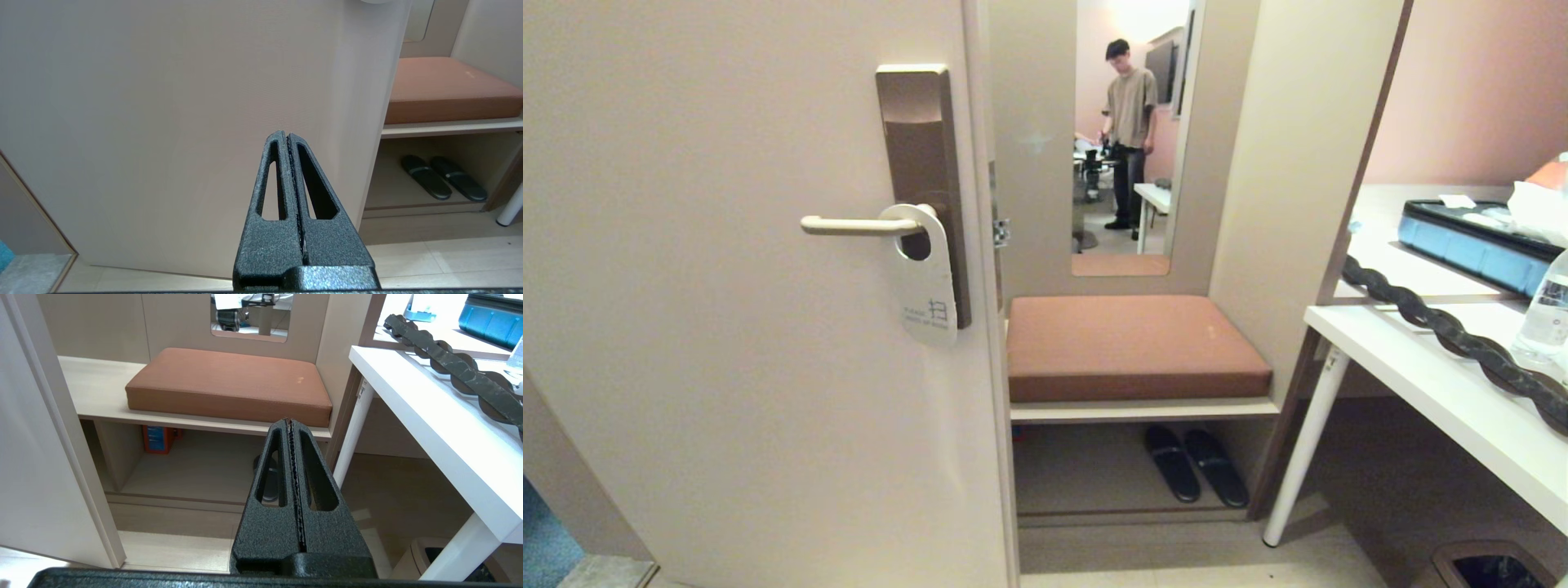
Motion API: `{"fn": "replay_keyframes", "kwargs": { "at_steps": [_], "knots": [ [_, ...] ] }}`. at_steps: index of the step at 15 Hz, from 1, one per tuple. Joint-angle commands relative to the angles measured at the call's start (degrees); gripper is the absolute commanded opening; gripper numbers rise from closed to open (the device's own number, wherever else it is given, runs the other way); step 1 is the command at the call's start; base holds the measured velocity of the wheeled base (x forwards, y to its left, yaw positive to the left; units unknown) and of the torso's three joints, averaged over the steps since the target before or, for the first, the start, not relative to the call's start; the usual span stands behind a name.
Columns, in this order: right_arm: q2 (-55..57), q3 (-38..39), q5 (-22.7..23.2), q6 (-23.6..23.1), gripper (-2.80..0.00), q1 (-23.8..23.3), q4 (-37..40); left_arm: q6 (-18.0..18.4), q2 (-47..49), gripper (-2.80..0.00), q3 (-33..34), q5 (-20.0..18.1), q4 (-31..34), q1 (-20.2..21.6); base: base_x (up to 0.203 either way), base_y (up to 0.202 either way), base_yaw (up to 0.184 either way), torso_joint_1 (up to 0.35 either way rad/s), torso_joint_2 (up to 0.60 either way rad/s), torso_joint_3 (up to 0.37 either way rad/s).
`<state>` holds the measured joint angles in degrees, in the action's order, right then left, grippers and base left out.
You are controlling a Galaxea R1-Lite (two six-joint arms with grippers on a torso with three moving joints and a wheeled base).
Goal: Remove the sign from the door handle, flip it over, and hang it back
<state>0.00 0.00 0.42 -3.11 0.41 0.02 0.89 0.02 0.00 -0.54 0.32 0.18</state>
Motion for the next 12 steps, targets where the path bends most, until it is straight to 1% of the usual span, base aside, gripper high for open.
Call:
{"fn": "replay_keyframes", "kwargs": {
  "at_steps": [1, 2, 6, 12],
  "knots": [
    [0.0, 0.0, 0.02, -0.06, -2.8, 0.02, 0.06, 0.17, 0.06, -2.8, 0.0, 0.01, 0.03, 0.02, 0.0, 0.0, 0.0, 0.0, 0.0, 0.0],
    [0.0, 0.0, 0.02, -0.05, -2.8, 0.02, 0.06, -0.14, 0.06, -2.8, 0.0, 0.01, -0.03, 0.0, 0.0, 0.0, 0.0, 0.0, 0.0, 0.0],
    [0.0, 0.0, 0.02, 0.03, -2.8, 0.02, 0.06, -3.35, 0.06, -2.8, 0.0, 0.8, -0.14, -0.01, 0.0, 0.0, 0.0, 0.0, 0.0, 0.0],
    [0.0, 0.0, 0.02, 0.0, -2.8, 0.02, 0.03, -3.7, 0.06, -2.8, 0.0, 0.98, -0.14, 0.07, 0.0, 0.0, 0.0, 0.0, 0.0, 0.0]
  ]
}}
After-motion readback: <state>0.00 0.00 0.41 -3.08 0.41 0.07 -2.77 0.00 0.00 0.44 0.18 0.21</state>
